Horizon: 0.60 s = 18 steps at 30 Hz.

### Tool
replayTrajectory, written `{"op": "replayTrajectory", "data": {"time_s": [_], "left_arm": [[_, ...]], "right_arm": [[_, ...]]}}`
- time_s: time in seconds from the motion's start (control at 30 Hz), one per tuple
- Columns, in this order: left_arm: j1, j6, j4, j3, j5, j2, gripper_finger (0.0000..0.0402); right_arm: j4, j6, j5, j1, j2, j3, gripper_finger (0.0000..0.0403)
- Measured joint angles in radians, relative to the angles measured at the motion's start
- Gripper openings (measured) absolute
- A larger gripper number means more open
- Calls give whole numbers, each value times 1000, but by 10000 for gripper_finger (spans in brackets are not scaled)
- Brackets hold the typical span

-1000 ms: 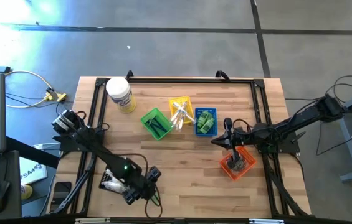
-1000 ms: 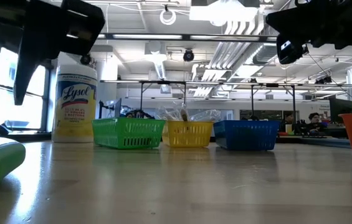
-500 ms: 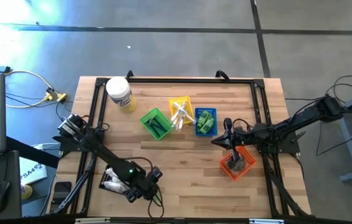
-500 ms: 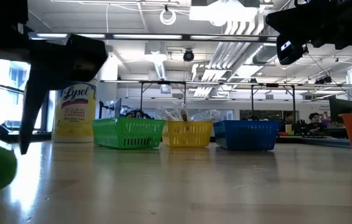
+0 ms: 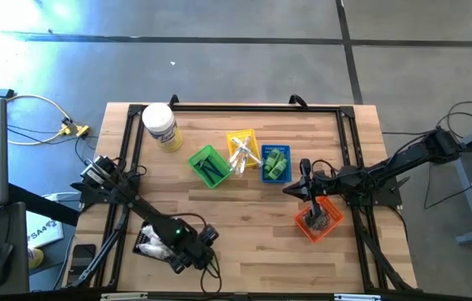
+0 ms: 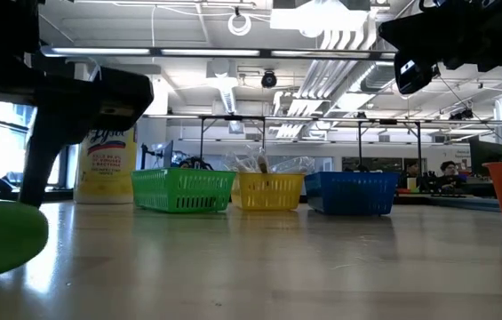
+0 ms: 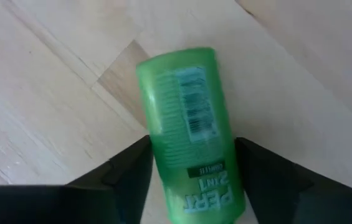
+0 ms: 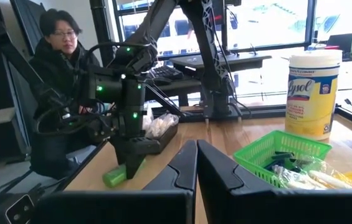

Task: Pick & Place Travel size toiletries
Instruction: Put the green shampoo into the blue basket

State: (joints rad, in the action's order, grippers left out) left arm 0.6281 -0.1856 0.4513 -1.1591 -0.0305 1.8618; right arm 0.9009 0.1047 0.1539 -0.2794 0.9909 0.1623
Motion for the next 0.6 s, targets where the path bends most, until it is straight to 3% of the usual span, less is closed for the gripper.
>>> {"op": "replayTrajectory", "data": {"time_s": [0.2, 0.47, 0.6], "left_arm": [[0, 6, -22, 0, -2, 0, 147], [0, -34, -6, 2, -30, -97, 146], [-18, -70, 10, 2, -56, -199, 164]], "right_arm": [[0, 0, 0, 0, 0, 0, 3], [0, 0, 0, 0, 0, 0, 3], [0, 0, 0, 0, 0, 0, 5]]}}
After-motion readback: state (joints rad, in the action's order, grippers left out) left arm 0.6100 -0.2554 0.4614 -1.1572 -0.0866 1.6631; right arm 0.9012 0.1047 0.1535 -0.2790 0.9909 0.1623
